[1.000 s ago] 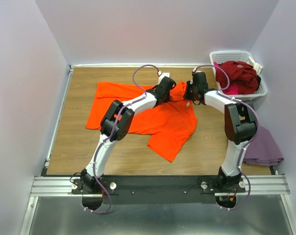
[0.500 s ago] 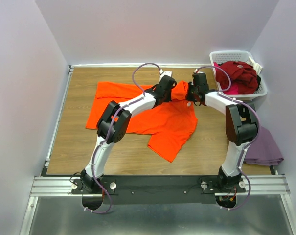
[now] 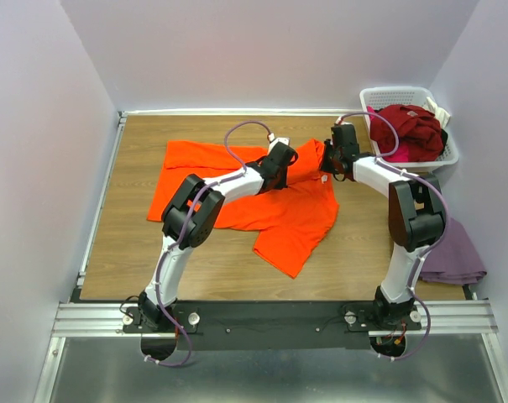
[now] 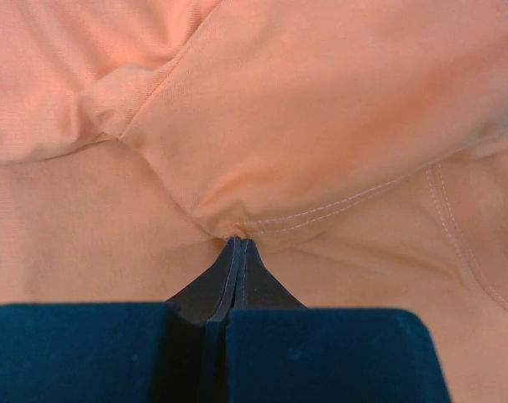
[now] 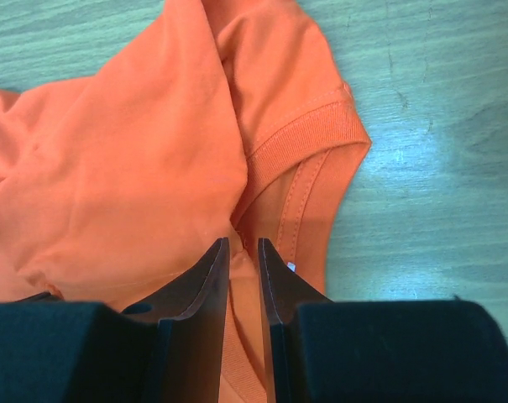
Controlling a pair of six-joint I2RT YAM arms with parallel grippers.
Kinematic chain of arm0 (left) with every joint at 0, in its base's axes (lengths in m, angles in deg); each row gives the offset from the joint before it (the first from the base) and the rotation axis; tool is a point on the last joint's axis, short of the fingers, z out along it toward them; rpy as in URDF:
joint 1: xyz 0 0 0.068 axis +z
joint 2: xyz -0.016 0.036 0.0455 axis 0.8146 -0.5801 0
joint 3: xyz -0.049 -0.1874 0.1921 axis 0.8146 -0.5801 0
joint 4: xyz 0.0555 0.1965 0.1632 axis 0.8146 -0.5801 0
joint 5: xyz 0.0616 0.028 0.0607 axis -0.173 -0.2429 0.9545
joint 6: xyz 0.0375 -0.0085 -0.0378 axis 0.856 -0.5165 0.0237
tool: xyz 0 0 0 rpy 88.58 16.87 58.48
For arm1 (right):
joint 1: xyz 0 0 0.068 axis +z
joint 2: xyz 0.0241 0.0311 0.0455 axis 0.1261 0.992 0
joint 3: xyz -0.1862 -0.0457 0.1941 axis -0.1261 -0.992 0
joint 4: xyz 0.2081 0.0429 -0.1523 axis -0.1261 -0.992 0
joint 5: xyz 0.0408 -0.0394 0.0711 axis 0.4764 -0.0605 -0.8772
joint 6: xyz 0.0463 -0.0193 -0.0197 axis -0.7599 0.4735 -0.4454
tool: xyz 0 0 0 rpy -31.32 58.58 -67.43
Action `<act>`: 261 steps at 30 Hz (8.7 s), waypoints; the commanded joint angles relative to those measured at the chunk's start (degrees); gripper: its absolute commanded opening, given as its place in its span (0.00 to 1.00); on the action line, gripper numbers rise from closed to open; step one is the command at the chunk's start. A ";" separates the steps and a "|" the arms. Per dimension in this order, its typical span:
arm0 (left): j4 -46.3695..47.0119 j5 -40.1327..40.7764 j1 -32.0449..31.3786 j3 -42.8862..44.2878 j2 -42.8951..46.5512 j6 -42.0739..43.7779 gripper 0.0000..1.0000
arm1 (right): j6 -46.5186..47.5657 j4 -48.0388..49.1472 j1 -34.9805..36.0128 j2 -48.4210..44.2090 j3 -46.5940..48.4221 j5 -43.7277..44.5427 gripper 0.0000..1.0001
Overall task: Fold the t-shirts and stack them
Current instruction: Fold the flattened tshirt in 1/3 of the way, then grap the side of the flattened tshirt closest away from the robot with both arms
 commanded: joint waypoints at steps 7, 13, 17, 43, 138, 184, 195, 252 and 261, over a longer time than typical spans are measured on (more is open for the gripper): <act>-0.04 -0.93 -0.64 -4.04 4.48 1.19 0.00 | -1.94 -1.83 0.37 0.02 1.89 0.44 0.29; 0.49 -1.81 -0.64 -3.96 4.40 2.68 0.00 | -2.29 -2.09 0.37 2.30 2.60 -2.63 0.31; -0.21 -2.25 -0.64 -3.08 3.61 2.69 0.09 | -2.03 -2.18 0.37 3.71 2.33 -4.75 0.31; -0.48 3.29 8.22 -8.53 15.29 1.72 0.49 | 0.17 -2.27 0.37 -0.68 -4.70 -5.63 0.27; 5.68 5.39 26.25 -46.67 38.59 -11.73 0.42 | -11.52 -10.97 20.94 -18.97 -25.52 2.90 0.40; -10.66 21.38 28.71 -51.16 52.13 -23.86 0.47 | -23.12 -19.58 21.03 -31.18 -39.07 3.25 0.40; -9.79 20.69 31.61 -52.12 47.55 -23.33 0.47 | -22.68 -19.58 21.03 -31.09 -38.98 3.25 0.39; -5.57 10.58 36.62 -50.81 56.96 -17.88 0.00 | -25.93 -28.70 23.13 -37.95 -35.64 9.66 0.40; -4.34 9.79 36.62 -51.25 55.64 -17.35 0.00 | -31.47 -32.24 29.02 -37.86 -36.78 8.44 0.42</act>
